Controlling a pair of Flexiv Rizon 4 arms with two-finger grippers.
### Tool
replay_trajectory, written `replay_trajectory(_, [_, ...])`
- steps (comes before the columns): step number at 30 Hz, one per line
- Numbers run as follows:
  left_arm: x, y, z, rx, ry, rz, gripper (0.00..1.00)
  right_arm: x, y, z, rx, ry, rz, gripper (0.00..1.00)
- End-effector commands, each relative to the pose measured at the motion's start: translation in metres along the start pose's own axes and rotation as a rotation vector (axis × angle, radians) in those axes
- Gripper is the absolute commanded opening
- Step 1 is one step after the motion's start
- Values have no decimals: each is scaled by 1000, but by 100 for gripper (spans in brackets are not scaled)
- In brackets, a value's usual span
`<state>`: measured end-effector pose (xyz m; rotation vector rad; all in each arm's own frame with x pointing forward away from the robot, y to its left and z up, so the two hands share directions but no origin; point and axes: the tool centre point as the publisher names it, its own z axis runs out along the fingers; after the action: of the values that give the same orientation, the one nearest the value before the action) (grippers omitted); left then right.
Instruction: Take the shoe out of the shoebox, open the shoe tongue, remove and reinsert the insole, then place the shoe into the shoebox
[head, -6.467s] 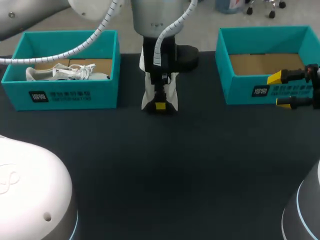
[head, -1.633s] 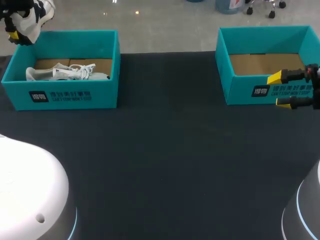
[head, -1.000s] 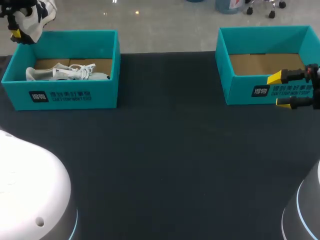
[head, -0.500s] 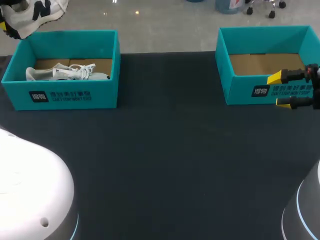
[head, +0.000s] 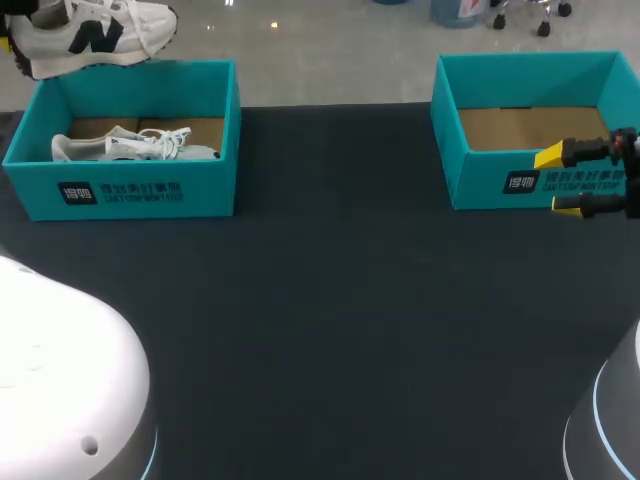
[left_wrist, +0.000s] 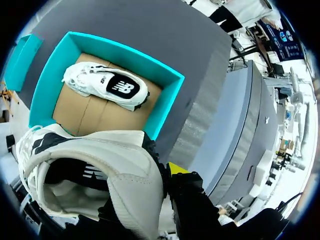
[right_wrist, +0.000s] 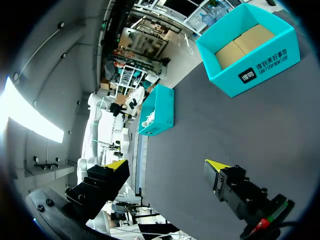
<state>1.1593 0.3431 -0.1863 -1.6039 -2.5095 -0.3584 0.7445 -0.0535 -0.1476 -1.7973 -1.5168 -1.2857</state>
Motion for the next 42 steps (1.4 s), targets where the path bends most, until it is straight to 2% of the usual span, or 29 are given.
replay_trajectory(1, [3, -10, -1, -234, 61, 633, 0, 0, -1, 0, 0, -4, 2, 100])
replay_trajectory(8, [3, -9, 0, -218, 36, 616, 0, 0, -1, 0, 0, -4, 2, 100])
replay_trajectory(15, [-9, -10, 7, -223, 31, 647, 0, 0, -1, 0, 0, -4, 2, 100])
replay_trajectory(32, [-24, -6, 4, -230, -3, 545, 0, 0, -1, 0, 0, -4, 2, 100])
replay_trajectory(42, [-40, -2, 12, -187, -44, 415, 0, 0, -1, 0, 0, -4, 2, 100])
